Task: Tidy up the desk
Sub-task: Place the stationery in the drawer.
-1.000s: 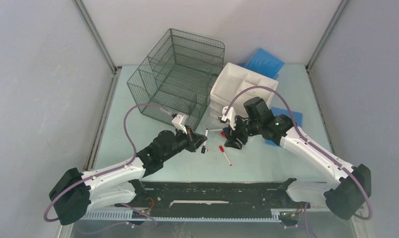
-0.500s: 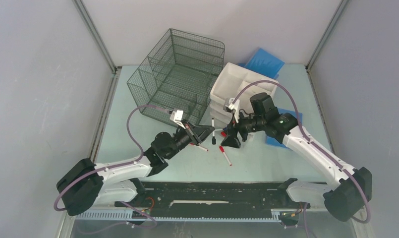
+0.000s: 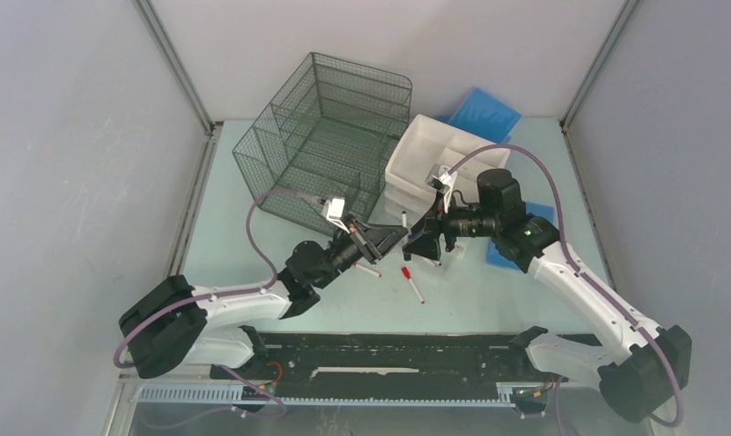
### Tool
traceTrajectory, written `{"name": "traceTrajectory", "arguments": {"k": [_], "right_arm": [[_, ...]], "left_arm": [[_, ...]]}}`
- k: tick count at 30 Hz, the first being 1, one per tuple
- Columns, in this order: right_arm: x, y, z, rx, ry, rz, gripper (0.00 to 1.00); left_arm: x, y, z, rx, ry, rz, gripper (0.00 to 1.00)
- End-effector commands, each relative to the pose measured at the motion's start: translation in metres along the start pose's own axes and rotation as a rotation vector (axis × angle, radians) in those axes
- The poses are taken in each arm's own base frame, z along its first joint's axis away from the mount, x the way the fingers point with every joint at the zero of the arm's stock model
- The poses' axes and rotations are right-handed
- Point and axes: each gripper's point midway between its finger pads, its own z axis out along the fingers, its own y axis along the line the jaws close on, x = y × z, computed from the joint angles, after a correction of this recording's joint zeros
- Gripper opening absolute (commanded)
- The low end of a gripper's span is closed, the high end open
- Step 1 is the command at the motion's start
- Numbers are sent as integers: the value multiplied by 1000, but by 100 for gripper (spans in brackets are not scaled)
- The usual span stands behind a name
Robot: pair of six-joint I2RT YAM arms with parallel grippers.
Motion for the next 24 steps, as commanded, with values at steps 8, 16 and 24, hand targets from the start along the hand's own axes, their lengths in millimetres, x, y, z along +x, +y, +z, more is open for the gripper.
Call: {"name": "traceTrajectory", "arguments": {"k": [8,16,24], "right_arm": [[-5,-10,6,31,-19,21,64],[0,-11,12,26,-2,39,61],[2,-15,14,40,3,57,35]], "left_arm": [[-22,-30,13,80,-85,-25,0],[-20,-35,17,93,-79,-26,0],[-22,-37,17,97,-89,-24,0]]}}
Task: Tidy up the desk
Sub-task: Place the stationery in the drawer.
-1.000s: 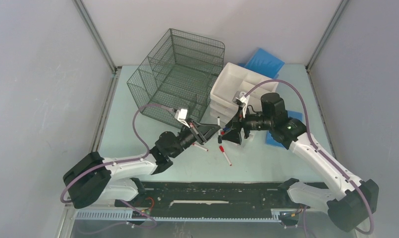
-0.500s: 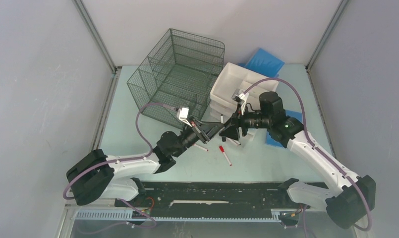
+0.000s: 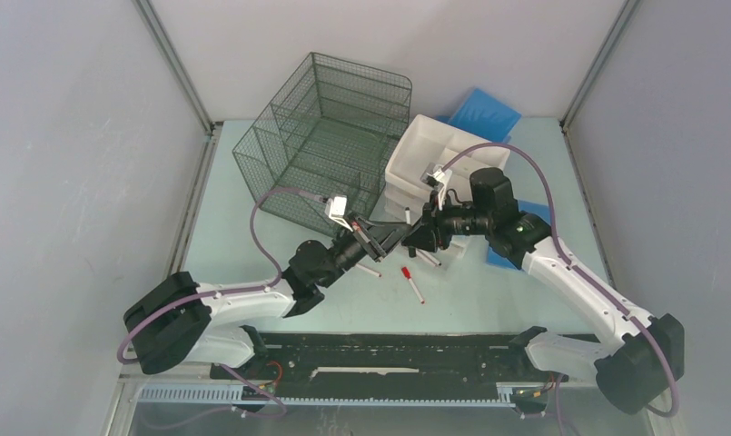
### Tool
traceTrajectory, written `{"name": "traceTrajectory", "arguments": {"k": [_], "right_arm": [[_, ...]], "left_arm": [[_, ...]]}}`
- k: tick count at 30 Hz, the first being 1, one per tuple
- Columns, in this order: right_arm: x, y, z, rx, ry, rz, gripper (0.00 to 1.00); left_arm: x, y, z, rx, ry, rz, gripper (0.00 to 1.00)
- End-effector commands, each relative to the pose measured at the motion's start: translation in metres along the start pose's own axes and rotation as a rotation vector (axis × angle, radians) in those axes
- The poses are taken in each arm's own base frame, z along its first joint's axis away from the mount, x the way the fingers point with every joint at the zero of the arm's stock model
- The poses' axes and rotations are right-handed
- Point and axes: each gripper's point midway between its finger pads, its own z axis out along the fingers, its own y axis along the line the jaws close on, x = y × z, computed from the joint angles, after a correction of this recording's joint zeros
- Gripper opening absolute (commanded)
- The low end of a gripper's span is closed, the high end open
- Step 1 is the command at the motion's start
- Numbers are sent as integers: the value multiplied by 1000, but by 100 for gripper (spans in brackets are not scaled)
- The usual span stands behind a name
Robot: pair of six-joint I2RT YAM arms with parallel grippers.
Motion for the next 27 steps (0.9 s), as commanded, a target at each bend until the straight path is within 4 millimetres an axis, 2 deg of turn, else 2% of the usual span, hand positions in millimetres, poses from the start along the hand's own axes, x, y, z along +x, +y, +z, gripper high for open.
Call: {"name": "traceTrajectory", "arguments": {"k": [1,8,10,12,16,19,27], "right_arm": [[-3,-3,3,12,-14,-2,32],[-4,-8,3,35,-13,-3,2],[-3,-10,3,42,-4,-2,0],[-3,-11,3,47,2,2,0],[-2,-15,1,68,7,-19,0],[-2,-19,0,99,10,-46,0],[5,-31,0,193,75,-174,0]], "left_arm": [[-17,-25,8,71,-59,-9,0],[-19,-28,8,79,-67,-14,1],[-19,-27,7,77,-69,-13,5],[-20,-27,6,75,-72,-13,15],[-23,-25,1,53,-71,15,42],[-28,-17,-6,-5,-66,81,58],[-53,11,-44,-205,-82,292,85]]}}
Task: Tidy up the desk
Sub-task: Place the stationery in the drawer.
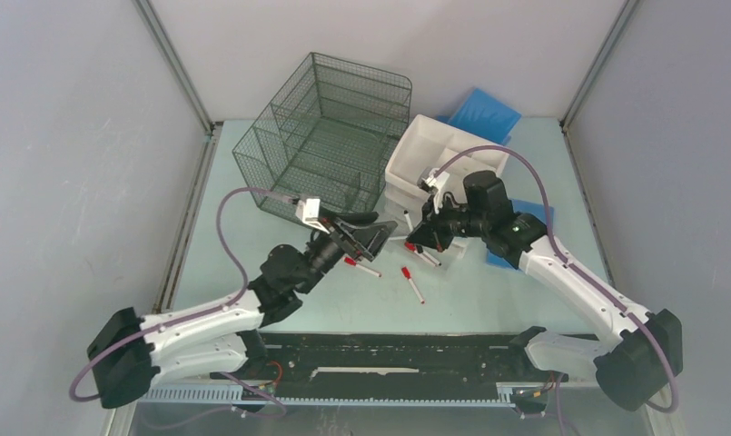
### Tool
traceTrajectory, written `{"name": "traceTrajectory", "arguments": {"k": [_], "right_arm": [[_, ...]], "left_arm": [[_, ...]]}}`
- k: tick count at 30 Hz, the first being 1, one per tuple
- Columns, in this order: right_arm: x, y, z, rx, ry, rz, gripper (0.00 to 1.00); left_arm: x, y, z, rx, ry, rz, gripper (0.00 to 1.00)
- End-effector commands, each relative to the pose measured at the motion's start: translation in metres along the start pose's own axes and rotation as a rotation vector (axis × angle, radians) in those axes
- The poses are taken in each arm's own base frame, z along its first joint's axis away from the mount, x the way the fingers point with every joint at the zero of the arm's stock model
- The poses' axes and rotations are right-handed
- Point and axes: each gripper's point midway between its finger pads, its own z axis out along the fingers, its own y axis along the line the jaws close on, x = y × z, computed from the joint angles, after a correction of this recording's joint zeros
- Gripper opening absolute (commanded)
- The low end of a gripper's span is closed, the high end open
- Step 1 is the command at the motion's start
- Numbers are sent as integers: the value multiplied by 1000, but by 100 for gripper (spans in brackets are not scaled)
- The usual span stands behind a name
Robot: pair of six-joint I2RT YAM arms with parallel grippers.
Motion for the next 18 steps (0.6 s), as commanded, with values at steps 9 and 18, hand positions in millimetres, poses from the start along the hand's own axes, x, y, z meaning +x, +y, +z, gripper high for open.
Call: {"name": "traceTrajectory", "arguments": {"k": [9,18], "right_arm": [[11,-30,6,190,149,-286,0],[29,-55,14,296,250,-332,0]], "left_arm": [[4,64,-44,-262,77,199,100],[20,79,-63,-281,120,187,100]]}}
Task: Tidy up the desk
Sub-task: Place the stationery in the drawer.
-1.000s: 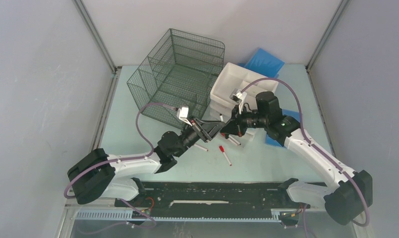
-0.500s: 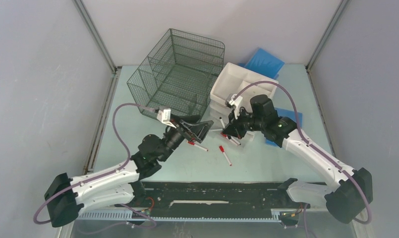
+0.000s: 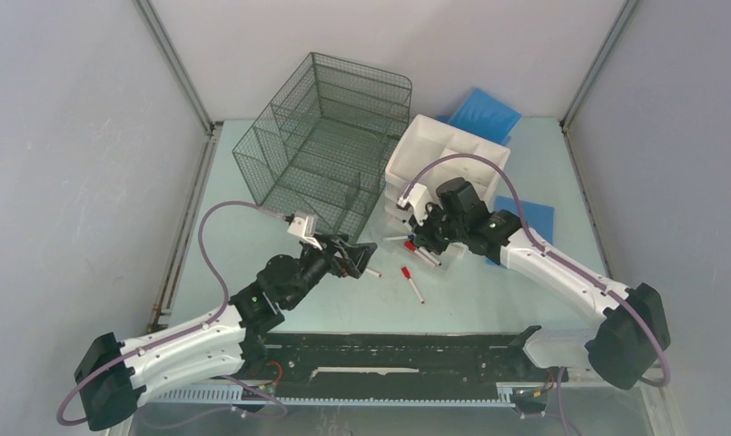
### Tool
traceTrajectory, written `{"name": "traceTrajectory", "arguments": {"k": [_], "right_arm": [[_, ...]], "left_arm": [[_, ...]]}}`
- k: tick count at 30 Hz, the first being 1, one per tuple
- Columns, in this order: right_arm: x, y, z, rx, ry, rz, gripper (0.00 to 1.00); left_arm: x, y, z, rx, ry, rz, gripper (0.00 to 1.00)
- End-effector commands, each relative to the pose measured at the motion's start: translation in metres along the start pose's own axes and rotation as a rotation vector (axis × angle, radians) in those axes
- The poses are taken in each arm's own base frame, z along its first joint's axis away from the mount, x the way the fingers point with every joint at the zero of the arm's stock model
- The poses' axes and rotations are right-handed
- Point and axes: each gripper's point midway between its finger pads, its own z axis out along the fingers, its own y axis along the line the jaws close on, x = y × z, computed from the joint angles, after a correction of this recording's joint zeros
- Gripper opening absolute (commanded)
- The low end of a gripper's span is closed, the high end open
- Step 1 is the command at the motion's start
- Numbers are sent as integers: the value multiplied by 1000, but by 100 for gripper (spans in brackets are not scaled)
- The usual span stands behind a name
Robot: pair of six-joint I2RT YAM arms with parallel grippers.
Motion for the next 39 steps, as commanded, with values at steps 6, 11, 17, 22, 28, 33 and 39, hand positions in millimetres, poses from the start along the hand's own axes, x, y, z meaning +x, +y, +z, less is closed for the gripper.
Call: {"name": "traceTrajectory", "arguments": {"k": [6,11,17,22,28,33,39], "right_arm": [[-1,-24,7,126,55,-74,3],[5,-29,11,151,85,-81,7],[10,-28,16,156,112,-95,16],[14,-26,20,150,129,-106,31],[12,-23,19,141,126,-116,48],[9,-16,14,104,111,-137,56],[7,-8,10,59,106,-151,57]], "left_arm": [[15,9,-6,-11,43,2,100],[31,15,-8,-23,85,-24,99],[53,25,-9,-59,132,-103,99],[68,35,-8,-111,167,-154,99],[85,49,-5,-213,222,-202,98],[102,65,-6,-336,273,-219,95],[111,72,-5,-435,307,-210,94]]}}
